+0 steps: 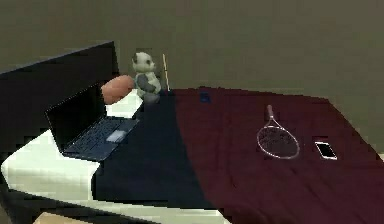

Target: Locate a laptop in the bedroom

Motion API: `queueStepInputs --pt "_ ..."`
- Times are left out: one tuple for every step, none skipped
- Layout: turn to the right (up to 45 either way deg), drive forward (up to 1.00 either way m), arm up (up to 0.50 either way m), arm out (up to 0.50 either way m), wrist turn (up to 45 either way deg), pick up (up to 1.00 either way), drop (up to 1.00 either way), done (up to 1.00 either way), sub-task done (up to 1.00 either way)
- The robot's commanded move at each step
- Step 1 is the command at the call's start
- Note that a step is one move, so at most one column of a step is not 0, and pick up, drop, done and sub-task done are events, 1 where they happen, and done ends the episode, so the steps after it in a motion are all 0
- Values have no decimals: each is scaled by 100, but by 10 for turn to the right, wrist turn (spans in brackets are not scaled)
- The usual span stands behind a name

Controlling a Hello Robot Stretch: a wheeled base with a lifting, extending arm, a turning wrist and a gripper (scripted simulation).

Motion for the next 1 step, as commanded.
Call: queueStepInputs --pt "-240 0 0 0 0 0 0 0 0"
